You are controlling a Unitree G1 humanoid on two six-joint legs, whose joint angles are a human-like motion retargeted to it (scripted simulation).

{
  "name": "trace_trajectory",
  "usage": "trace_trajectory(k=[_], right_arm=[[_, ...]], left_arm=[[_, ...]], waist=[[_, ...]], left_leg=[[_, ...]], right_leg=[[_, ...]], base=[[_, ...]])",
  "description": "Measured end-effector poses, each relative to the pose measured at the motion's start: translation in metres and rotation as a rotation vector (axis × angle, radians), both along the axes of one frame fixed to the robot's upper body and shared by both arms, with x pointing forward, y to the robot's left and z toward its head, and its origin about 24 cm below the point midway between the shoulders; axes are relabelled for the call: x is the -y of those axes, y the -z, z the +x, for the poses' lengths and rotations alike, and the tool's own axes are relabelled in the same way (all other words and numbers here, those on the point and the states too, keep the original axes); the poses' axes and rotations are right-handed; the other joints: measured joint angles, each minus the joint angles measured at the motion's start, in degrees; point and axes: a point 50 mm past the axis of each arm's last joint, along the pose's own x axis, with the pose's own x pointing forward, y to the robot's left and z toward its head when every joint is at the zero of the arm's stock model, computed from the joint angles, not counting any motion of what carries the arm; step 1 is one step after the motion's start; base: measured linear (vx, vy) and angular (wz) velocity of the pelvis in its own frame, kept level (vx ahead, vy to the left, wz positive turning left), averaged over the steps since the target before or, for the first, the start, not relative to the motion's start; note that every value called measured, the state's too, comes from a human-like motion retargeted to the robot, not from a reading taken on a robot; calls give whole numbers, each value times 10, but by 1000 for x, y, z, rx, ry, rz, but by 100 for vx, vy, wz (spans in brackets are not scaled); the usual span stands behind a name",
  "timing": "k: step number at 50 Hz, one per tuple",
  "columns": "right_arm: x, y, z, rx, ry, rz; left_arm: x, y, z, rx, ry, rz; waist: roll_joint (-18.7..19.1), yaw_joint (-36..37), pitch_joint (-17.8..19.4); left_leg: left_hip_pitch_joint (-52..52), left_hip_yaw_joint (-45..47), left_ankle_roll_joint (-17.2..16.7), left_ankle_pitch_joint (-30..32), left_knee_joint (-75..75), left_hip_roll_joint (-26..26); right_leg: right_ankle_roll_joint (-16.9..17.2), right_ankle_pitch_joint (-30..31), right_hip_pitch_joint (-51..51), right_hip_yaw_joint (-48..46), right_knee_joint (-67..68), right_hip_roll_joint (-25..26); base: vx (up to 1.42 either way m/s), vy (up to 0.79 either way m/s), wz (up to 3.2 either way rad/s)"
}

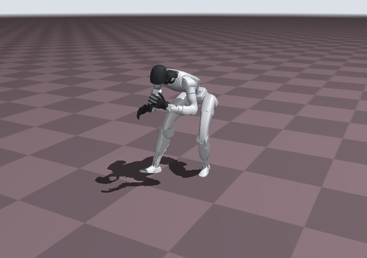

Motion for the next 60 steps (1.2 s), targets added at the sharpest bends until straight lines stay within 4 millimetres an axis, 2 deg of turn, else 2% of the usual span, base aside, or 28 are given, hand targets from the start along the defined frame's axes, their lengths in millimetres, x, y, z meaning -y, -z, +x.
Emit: trace_trajectory(k=[2, 3, 5, 8, 11, 15, 17, 20, 23, 25, 26, 27, 28, 30, 32, 35, 37, 40, 42, 45, 48, 51, 53, 55, 57, 60], right_arm=[[4, -1, 2, -10, 34, -35], [4, -1, 1, -8, 37, -40], [0, -3, 1, 12, 6, -16], [-8, -7, 1, 27, -22, -10], [-15, -16, 0, 56, -66, -12], [-26, -35, -6, 126, -127, -36], [-29, -45, -9, 165, -114, -60], [-29, -61, -16, 237, -64, -103], [-40, -88, -28, 373, -51, -146], [-57, -97, -30, 374, -137, -193], [-46, -99, -29, 397, -42, -179], [-40, -103, -30, 428, 15, -175], [-46, -109, -35, 466, -4, -191], [-54, -108, -32, 429, -74, -193], [-36, -100, -28, 404, -35, -142], [-27, -79, -17, 297, -69, -94], [-18, -62, -8, 207, -83, -60], [-4, -31, 3, 54, -82, -23], [3, -2, 10, -71, -80, -4], [13, 24, 11, -176, -69, 13], [16, 25, 10, -178, -83, 41], [14, 13, 9, -127, -89, 26], [11, 2, 8, -82, -86, 2], [8, -8, 8, -44, -78, -31], [5, -16, 9, -21, -53, -90], [1, -21, 9, -4, -41, -125]], left_arm=[[-2, 3, 8, -55, -50, 19], [-3, 7, 10, -70, -57, 27], [-4, 17, 12, -60, -42, 45], [-20, 44, 35, -197, -106, 47], [-43, 81, 58, -397, -204, 19], [-80, 141, 77, -679, -369, -52], [-96, 175, 80, -835, -431, -83], [-113, 223, 76, -1048, -485, -127], [-132, 237, 67, -1069, -483, -230], [-140, 243, 61, -1080, -409, -235], [-140, 263, 60, -1186, -427, -277], [-140, 272, 58, -1234, -427, -317], [-144, 261, 56, -1162, -395, -354], [-147, 261, 56, -1150, -347, -349], [-144, 269, 58, -1218, -373, -334], [-133, 252, 66, -1157, -332, -303], [-120, 233, 74, -1092, -274, -281], [-96, 199, 85, -976, -193, -237], [-81, 184, 88, -925, -167, -188], [-60, 151, 90, -800, -153, -99], [-39, 102, 84, -598, -167, 12], [-22, 58, 68, -398, -156, 80], [-13, 35, 55, -287, -144, 116], [-6, 22, 46, -213, -137, 152], [-3, 21, 44, -203, -130, 170], [-8, 36, 52, -259, -151, 199]], waist=[[26, -7, 0], [33, -7, 0], [21, -4, 0], [26, 11, 0], [36, 24, 0], [44, 34, 0], [48, 37, 0], [54, 45, 0], [36, 53, 0], [7, 64, 0], [20, 66, 0], [23, 70, 0], [8, 74, 0], [-19, 92, 0], [-15, 104, 0], [-26, 105, 0], [-27, 98, 0], [-21, 91, 0], [-1, 87, 0], [20, 86, 0], [11, 96, 0], [0, 88, 0], [-2, 74, 0], [4, 61, 0], [26, 63, 0], [48, 85, 0]], left_leg=[[-22, -22, 32, -15, 53, -1], [-18, -27, 37, -21, 60, -1], [14, -17, 26, -28, 36, -5], [14, -26, 40, -32, 86, 23], [-25, -54, 47, 21, 185, 55], [-103, -103, 31, 115, 296, 68], [-121, -105, 33, 106, 301, 73], [-135, -83, 42, 80, 248, 89], [-165, -44, 41, 97, 112, 96], [-151, -15, 21, 116, -19, 103], [-141, -12, 28, 111, -53, 93], [-137, -9, 31, 114, -99, 85], [-143, -2, 24, 133, -166, 81], [-102, 11, -2, 164, -280, 84], [-83, 1, -10, 183, -284, 77], [-84, -14, -13, 204, -243, 78], [-106, -28, 2, 189, -172, 77], [-129, -51, 23, 148, -69, 73], [-118, -85, 26, 110, -3, 73], [-108, -121, 20, 65, 64, 77], [-97, -114, 2, 39, 72, 91], [-109, -99, -7, 25, 78, 86], [-120, -91, -10, 16, 85, 72], [-127, -89, -8, 3, 99, 57], [-143, -108, 7, -17, 142, 58], [-117, -117, 12, -60, 184, 79]], right_leg=[[10, 44, 3, 11, 8, 4], [17, 65, 8, 13, 11, 4], [36, 95, 18, 21, 12, 3], [22, 83, 2, 24, 79, 18], [-9, 43, -11, 24, 153, 34], [-58, -15, -23, 23, 235, 44], [-70, -46, -20, 23, 271, 41], [-78, -87, -8, 22, 311, 36], [-79, -97, -26, 25, 311, 34], [-78, -93, -17, 26, 289, 48], [-81, -116, -11, 27, 320, 38], [-81, -130, -14, 28, 340, 32], [-76, -128, -34, 30, 340, 38], [-74, -136, -22, 33, 335, 59], [-84, -175, -10, 35, 379, 52], [-104, -200, -6, 31, 432, 42], [-115, -179, -31, 33, 510, 20], [-108, -72, -95, 54, 647, -3], [-96, -30, -95, 52, 697, -4], [-99, -56, -95, 31, 669, -4], [-89, -66, -95, 17, 497, 23], [-72, -52, -95, 17, 296, 40], [-60, -40, -95, 22, 194, 39], [-44, -2, -95, 39, 145, 37], [-39, 52, -95, 43, 155, 41], [-50, 57, -95, 40, 225, 47]], base=[[33, -17, 73], [44, -24, 48], [52, -31, 26], [45, -29, -36], [44, -27, -40], [42, -22, -17], [41, -15, 9], [37, -11, 21], [29, -8, 18], [31, -5, -25], [38, 4, -2], [34, 8, 6], [29, 5, -44], [38, 4, -95], [49, 11, -43], [46, 14, -4], [44, 19, 35], [44, 20, 24], [44, 18, 6], [38, 12, -7], [36, 5, -36], [33, 2, 12], [37, -2, 80], [38, -5, 83], [39, -7, 21], [53, -13, -47]])
